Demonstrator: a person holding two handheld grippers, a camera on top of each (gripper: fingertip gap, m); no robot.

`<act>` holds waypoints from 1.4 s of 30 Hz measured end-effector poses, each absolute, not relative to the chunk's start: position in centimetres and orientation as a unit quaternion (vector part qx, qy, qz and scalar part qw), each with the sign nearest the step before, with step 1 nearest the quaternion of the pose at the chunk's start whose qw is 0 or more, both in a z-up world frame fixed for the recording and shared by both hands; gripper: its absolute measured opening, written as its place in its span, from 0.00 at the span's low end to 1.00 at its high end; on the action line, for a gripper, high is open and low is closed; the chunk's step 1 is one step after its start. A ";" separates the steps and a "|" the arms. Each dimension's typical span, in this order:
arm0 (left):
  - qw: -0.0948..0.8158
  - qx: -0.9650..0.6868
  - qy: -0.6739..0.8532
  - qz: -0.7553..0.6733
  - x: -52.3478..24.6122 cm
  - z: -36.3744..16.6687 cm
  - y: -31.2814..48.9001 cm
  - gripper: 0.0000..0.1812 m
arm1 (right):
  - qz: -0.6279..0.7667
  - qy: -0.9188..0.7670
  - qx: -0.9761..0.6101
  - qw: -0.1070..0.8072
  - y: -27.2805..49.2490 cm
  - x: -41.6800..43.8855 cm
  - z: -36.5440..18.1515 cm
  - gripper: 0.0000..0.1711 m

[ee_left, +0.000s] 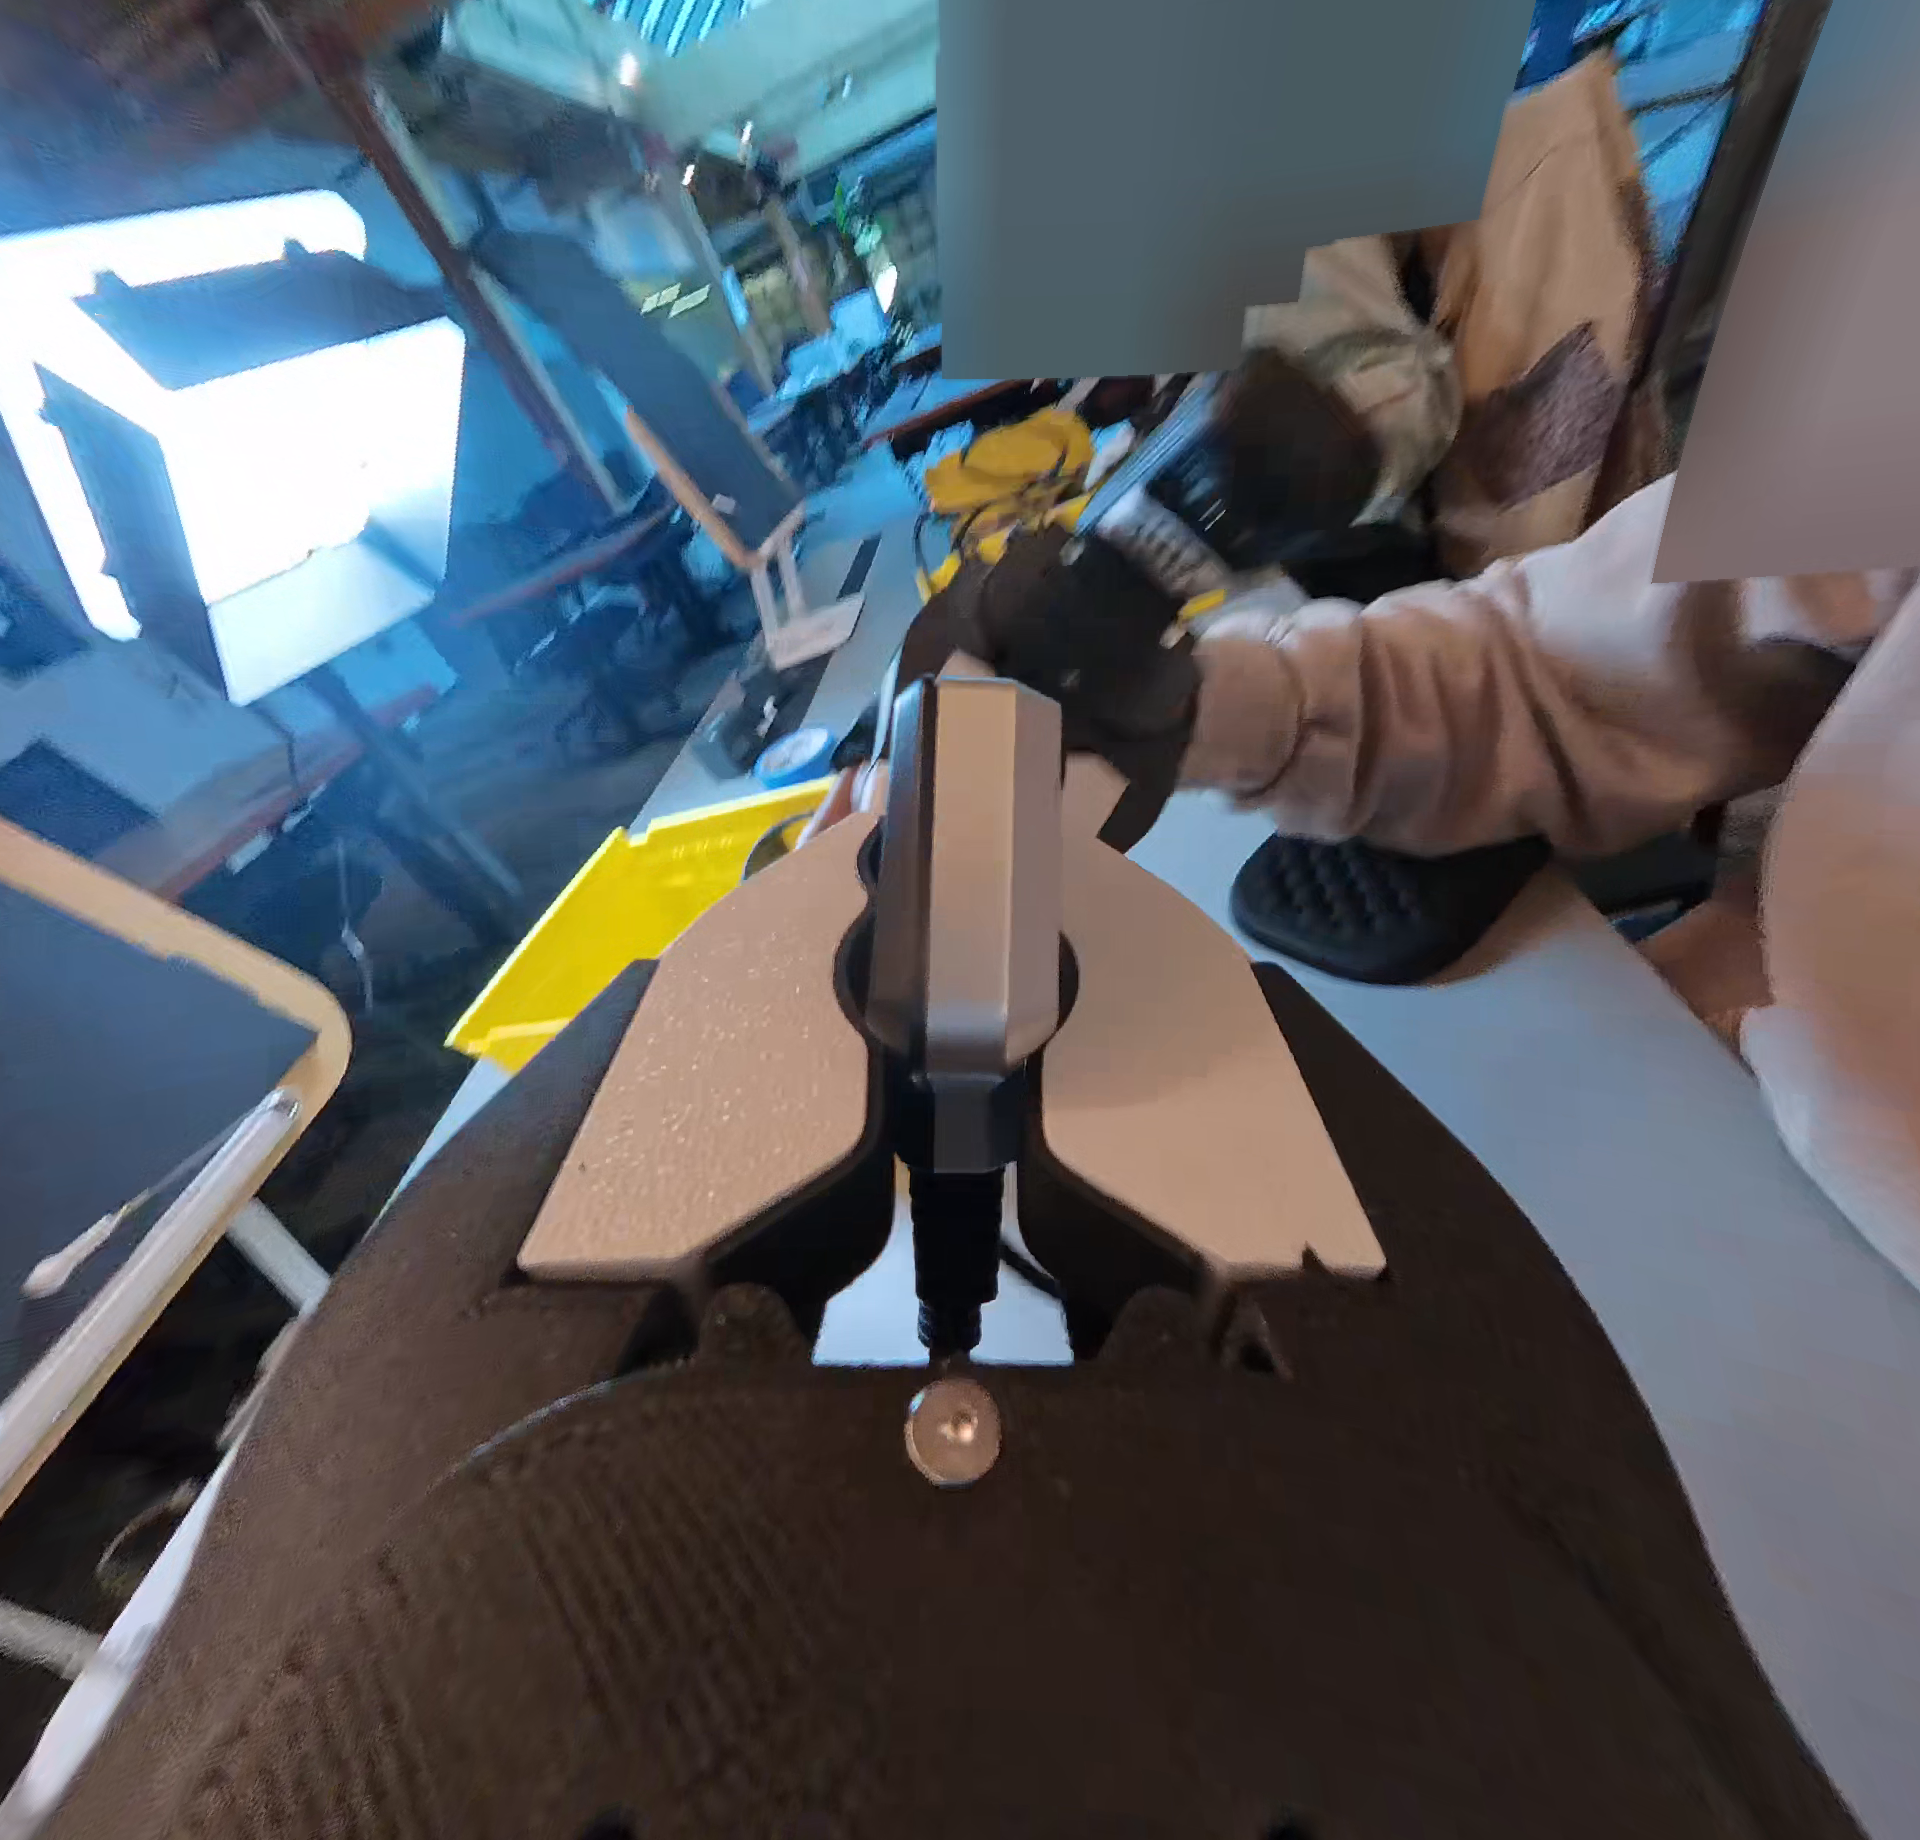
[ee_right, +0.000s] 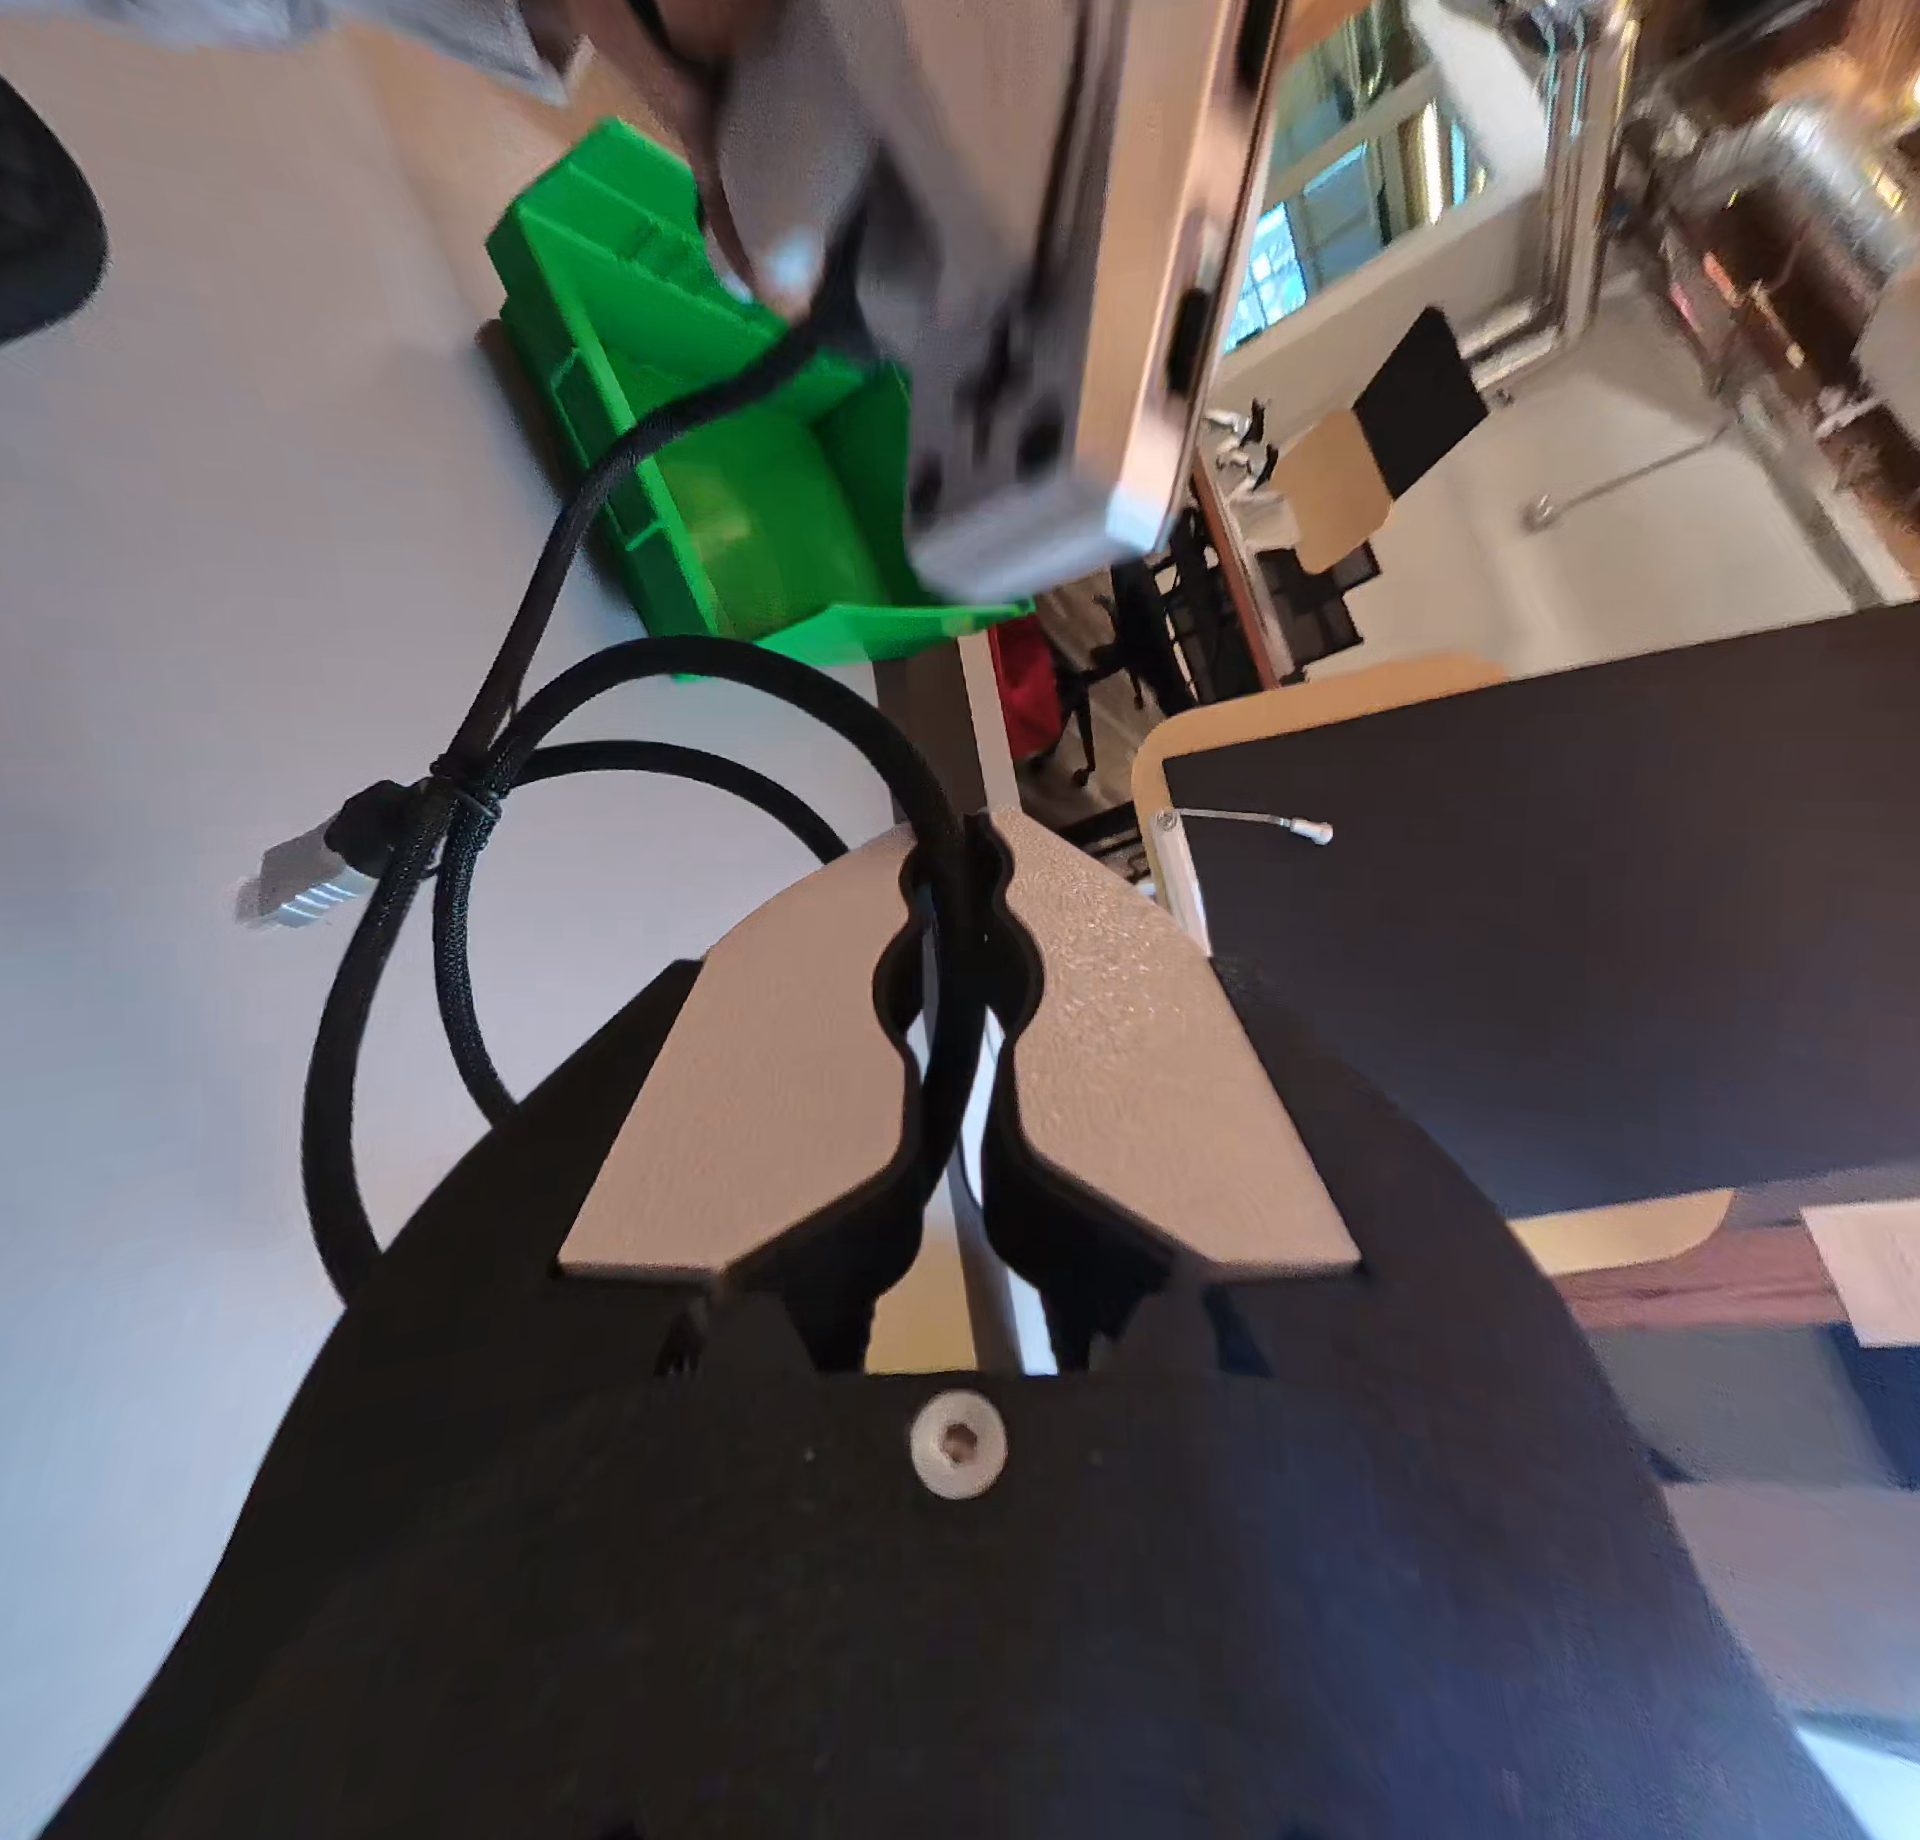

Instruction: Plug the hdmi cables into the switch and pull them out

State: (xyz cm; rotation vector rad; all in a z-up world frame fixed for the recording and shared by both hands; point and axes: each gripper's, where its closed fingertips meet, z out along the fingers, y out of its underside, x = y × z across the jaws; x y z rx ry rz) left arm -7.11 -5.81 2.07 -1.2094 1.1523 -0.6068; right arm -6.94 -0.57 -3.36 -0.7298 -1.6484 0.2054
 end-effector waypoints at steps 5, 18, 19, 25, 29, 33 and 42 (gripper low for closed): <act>0.611 -0.590 0.485 -0.210 -7.8 -0.3 -2.9 0.13 | 0.114 -0.720 -0.316 0.607 -1.4 -6.8 -3.1 0.04; 0.510 -0.626 0.566 -0.165 -6.1 -6.5 -2.8 0.14 | 0.196 -0.746 -0.347 0.534 -3.0 -6.9 -4.9 0.21; 0.506 -0.617 0.581 -0.158 -5.8 -6.8 -3.2 0.14 | 0.209 -0.752 -0.349 0.518 -3.3 -6.8 -5.2 0.22; 0.493 -0.593 0.629 -0.101 -5.0 -8.2 -3.7 0.16 | 0.216 -0.783 -0.359 0.460 -3.9 -6.1 -7.1 0.19; 0.506 -0.584 0.631 -0.067 -4.9 -8.4 -3.1 0.16 | 0.184 -0.788 -0.364 0.461 -3.3 -5.8 -7.2 0.17; 0.519 -0.586 0.623 -0.011 -5.5 -7.9 -2.1 0.16 | 0.173 -0.783 -0.368 0.470 -2.5 -5.8 -7.1 0.12; 0.562 -0.614 0.554 -0.004 -10.0 -4.0 -1.4 0.26 | 0.134 -0.754 -0.417 0.490 2.0 -3.1 -5.4 0.12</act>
